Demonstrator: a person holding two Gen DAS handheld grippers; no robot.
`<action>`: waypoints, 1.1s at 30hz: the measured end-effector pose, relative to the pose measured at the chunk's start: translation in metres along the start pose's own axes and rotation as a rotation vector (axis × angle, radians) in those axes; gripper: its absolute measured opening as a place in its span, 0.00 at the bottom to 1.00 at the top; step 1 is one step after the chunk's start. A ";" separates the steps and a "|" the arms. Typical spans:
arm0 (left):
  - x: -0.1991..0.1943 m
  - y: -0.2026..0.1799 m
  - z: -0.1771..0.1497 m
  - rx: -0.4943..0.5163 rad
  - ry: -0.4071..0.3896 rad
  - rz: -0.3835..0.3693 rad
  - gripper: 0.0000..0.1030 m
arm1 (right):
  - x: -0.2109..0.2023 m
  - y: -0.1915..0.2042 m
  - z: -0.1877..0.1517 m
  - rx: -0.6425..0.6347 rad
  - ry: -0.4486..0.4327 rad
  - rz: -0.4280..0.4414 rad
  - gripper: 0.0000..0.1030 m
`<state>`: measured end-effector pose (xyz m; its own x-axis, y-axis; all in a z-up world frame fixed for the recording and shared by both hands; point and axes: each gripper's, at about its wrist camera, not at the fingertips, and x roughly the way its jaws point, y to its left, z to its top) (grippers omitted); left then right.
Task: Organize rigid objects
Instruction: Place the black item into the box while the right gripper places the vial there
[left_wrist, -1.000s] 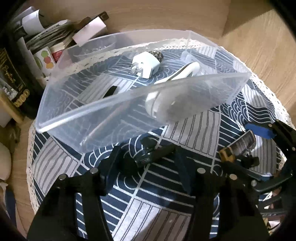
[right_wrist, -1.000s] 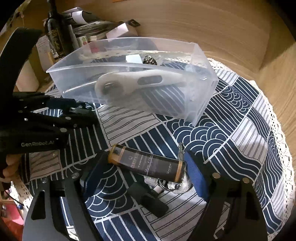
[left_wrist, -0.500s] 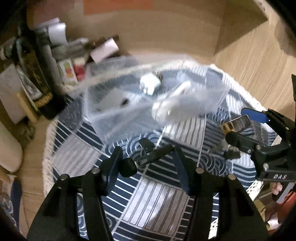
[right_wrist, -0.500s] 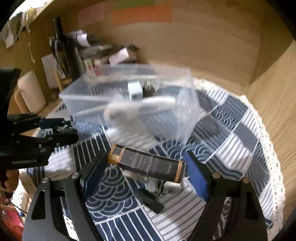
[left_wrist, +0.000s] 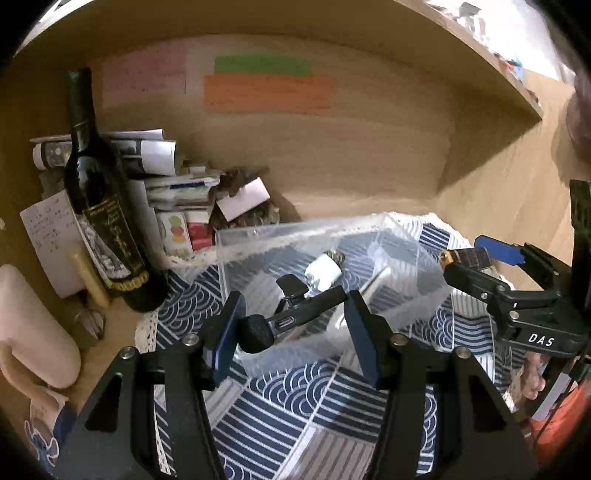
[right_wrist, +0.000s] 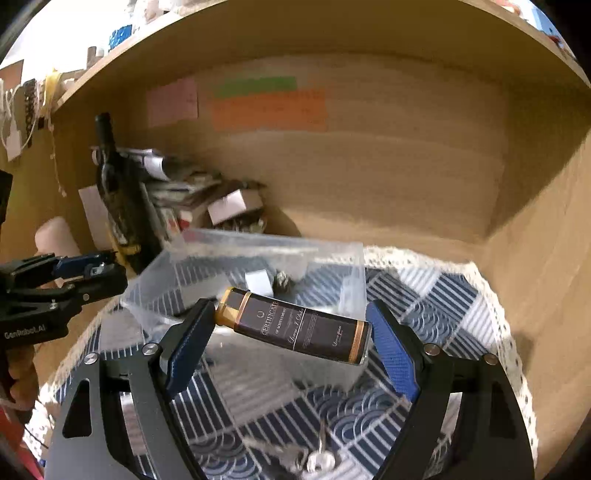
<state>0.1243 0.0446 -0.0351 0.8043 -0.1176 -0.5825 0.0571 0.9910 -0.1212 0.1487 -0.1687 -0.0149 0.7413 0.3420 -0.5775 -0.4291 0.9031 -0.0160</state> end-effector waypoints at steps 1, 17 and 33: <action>0.004 0.001 0.003 -0.003 0.002 0.001 0.54 | 0.002 0.000 0.002 -0.002 -0.002 0.001 0.80; 0.078 0.000 0.001 0.042 0.142 -0.012 0.54 | 0.076 0.001 0.002 -0.039 0.160 0.056 0.80; 0.093 0.001 0.000 0.041 0.167 -0.026 0.61 | 0.089 0.001 -0.004 -0.048 0.192 0.054 0.81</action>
<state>0.1989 0.0344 -0.0894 0.6929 -0.1487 -0.7056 0.1036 0.9889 -0.1068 0.2120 -0.1388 -0.0691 0.6069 0.3295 -0.7233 -0.4929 0.8699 -0.0172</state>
